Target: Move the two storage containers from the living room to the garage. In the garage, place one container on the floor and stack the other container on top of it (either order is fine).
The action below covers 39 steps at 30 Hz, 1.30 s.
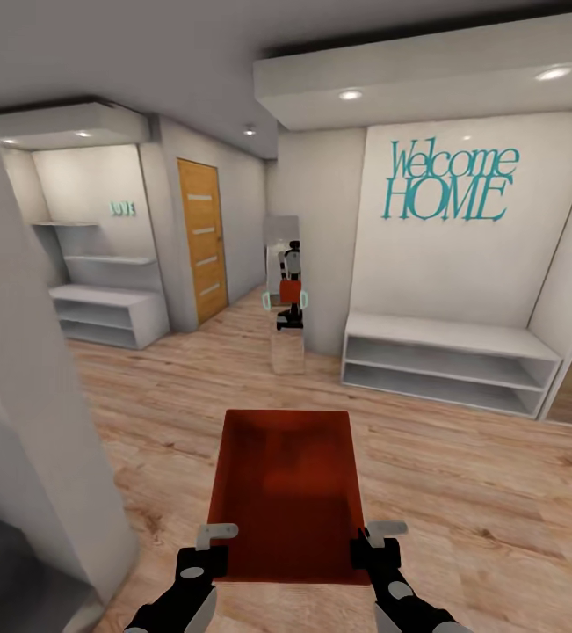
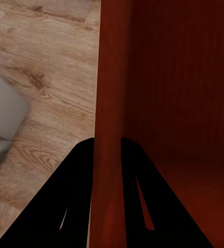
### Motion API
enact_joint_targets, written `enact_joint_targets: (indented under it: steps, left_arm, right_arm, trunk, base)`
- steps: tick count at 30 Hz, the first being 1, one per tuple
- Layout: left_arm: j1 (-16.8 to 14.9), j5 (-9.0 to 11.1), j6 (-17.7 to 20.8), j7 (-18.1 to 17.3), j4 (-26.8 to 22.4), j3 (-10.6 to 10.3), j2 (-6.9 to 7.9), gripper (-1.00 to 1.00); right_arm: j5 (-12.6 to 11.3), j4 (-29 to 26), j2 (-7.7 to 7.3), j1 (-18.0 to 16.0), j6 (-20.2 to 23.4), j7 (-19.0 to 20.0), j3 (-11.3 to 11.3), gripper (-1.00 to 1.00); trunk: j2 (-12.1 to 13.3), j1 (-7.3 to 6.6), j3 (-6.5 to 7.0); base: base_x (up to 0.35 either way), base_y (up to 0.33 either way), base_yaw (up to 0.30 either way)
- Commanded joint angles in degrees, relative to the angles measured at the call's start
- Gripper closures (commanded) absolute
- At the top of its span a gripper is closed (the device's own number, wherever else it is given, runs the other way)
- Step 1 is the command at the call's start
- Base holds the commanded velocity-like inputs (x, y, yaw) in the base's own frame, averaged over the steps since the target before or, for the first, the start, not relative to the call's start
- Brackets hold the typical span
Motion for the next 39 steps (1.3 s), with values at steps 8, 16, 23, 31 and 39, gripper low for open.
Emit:
enact_joint_targets:
  steps: [8, 16, 23, 31, 39]
  left_arm:
    - [-0.01, 0.97, 0.13, 0.69, 0.20, -0.95, 0.32, 1.00]
    - [-0.01, 0.97, 0.13, 0.69, 0.20, -0.96, 0.32, 1.00]
    - [-0.01, 0.97, 0.13, 0.69, 0.20, -0.96, 0.32, 1.00]
    - [-0.01, 0.97, 0.13, 0.69, 0.20, -0.96, 0.32, 1.00]
    - [-0.01, 0.97, 0.13, 0.69, 0.28, -0.96, 0.32, 1.00]
  right_arm:
    - [0.03, -0.13, -0.16, -0.10, -3.89, -0.14, -0.05, 1.00]
    - [0.06, -0.11, -0.21, -0.10, -3.89, -0.13, 0.01, 1.00]
    - [0.22, -0.13, -0.13, -0.10, -3.96, -0.13, 0.03, 1.00]
    - [0.29, -0.13, -0.05, -0.10, -3.98, -0.20, 0.04, 1.00]
    - [0.05, -0.13, -0.13, -0.10, -4.00, -0.21, -0.04, 1.00]
  trunk:
    - [-0.08, 0.05, -0.10]
    - [-0.08, 0.05, -0.10]
    - [-0.08, 0.05, -0.10]
    - [-0.08, 0.05, -0.10]
    - [-0.08, 0.05, -0.10]
  base:
    - [0.320, 0.000, 0.000]
    - [0.320, 0.000, 0.000]
    - [0.320, 0.000, 0.000]
    - [0.320, 0.000, 0.000]
    - [0.320, 0.000, 0.000]
